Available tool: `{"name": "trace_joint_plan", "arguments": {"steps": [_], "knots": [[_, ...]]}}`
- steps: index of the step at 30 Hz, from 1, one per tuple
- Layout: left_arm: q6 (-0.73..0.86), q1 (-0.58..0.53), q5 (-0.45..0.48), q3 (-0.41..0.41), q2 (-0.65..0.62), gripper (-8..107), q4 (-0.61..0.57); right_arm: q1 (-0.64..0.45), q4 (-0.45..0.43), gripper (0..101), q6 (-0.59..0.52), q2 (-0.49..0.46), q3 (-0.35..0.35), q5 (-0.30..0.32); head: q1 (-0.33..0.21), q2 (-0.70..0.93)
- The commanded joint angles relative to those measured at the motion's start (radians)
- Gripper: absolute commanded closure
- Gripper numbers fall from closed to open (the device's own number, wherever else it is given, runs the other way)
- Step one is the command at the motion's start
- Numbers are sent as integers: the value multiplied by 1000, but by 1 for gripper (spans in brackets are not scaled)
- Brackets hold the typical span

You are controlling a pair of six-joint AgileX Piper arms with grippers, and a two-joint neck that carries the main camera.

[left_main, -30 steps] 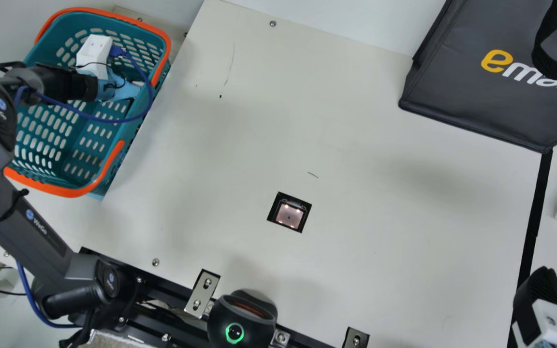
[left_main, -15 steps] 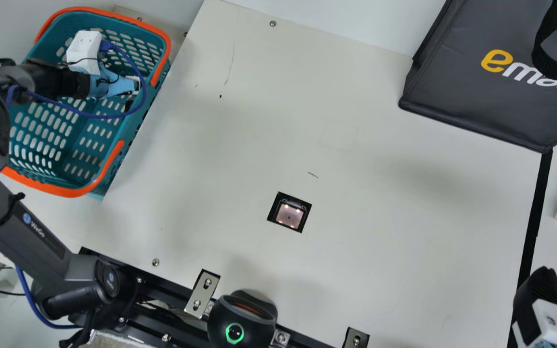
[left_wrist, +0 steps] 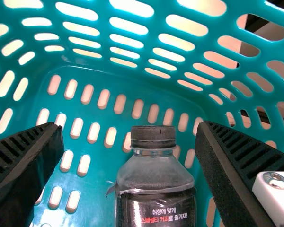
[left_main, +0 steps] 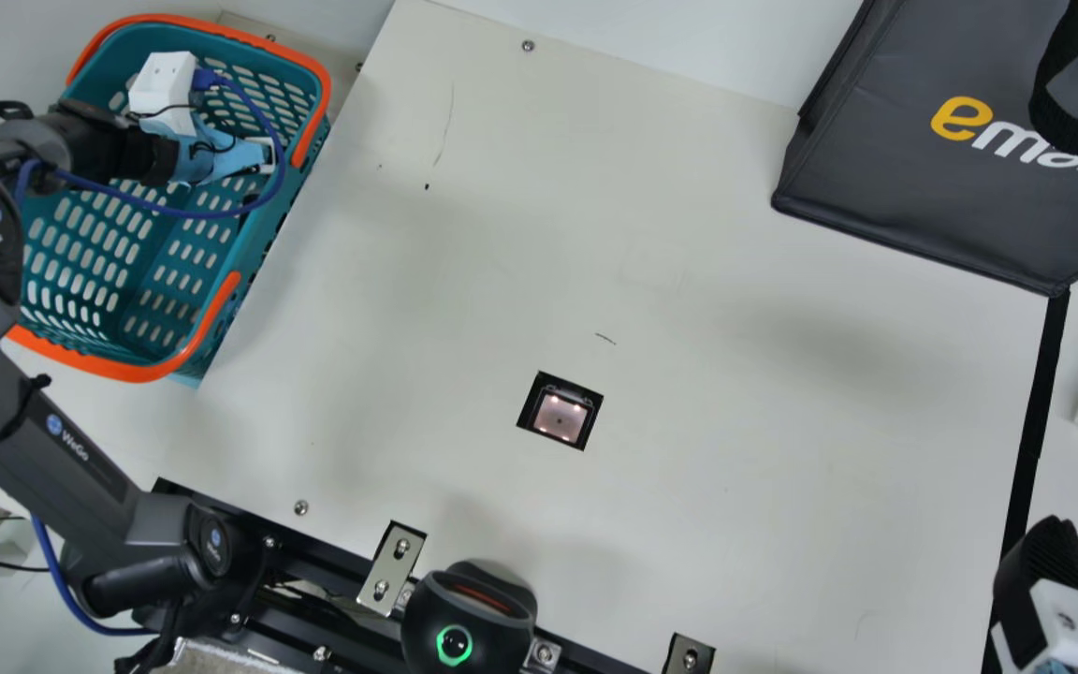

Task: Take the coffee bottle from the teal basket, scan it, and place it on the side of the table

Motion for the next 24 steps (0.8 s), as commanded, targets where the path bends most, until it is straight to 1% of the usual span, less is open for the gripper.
{"name": "trace_joint_plan", "arguments": {"steps": [1, 11, 20, 24], "knots": [[-9, -1, -1, -3, 3, 9, 11, 0, 0, 6, 0, 0, 0, 0, -29, 2], [-63, -15, -3, -23, 36, 9, 65, 0, 0, 6, 0, 0, 0, 0, -29, 2], [-79, -55, -36, -62, 94, 9, 51, 0, 0, 6, 0, 0, 0, 1, -29, 2], [-105, -74, -56, -79, 120, 9, 64, 0, 0, 6, 0, 0, 0, 1, -29, 2]]}}
